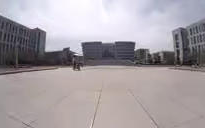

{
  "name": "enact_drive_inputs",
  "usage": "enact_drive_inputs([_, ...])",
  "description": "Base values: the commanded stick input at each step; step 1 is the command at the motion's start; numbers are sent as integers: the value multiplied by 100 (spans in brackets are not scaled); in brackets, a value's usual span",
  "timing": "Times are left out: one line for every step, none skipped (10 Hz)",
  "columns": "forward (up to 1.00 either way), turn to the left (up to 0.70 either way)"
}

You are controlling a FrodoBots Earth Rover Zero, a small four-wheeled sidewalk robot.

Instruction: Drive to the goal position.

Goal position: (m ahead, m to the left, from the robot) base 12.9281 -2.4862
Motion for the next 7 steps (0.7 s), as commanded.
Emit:
enact_drive_inputs([100,0])
enact_drive_inputs([100,0])
enact_drive_inputs([100,0])
enact_drive_inputs([100,0])
enact_drive_inputs([100,0])
enact_drive_inputs([100,0])
enact_drive_inputs([100,0])
